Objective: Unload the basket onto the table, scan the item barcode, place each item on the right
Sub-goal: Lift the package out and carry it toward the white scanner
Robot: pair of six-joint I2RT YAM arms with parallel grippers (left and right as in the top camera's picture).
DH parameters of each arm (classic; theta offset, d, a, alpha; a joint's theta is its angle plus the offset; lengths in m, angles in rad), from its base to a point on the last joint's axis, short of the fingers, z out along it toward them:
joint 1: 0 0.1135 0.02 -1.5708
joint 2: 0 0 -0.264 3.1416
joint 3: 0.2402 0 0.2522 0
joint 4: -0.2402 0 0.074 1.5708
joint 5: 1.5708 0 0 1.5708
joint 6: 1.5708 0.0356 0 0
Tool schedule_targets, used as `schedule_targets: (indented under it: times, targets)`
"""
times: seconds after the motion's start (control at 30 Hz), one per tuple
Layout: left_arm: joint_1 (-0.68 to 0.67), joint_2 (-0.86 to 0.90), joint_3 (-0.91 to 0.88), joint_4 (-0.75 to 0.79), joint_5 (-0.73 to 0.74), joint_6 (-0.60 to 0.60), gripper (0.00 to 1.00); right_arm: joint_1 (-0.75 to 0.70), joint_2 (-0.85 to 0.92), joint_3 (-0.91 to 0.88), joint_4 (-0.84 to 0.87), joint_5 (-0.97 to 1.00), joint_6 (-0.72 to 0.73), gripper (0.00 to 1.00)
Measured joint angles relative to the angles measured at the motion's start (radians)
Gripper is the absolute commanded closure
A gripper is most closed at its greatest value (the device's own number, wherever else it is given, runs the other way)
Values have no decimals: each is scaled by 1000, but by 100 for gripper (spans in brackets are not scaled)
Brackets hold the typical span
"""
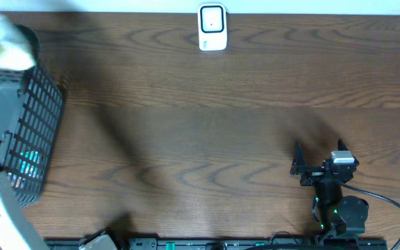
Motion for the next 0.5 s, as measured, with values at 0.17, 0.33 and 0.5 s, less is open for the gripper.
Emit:
schedule_targets:
  times: [0.17, 0.33, 0.5]
  targets:
    - [-217, 40, 0, -63, 94, -47, 92, 0, 0, 0, 0, 0, 0, 1]
    - [-441, 99, 0, -66, 125, -63, 92, 0, 0, 0, 0, 0, 0, 1]
    - [-632, 203, 0, -66, 138, -5, 92, 0, 0, 0, 0, 0, 0, 1]
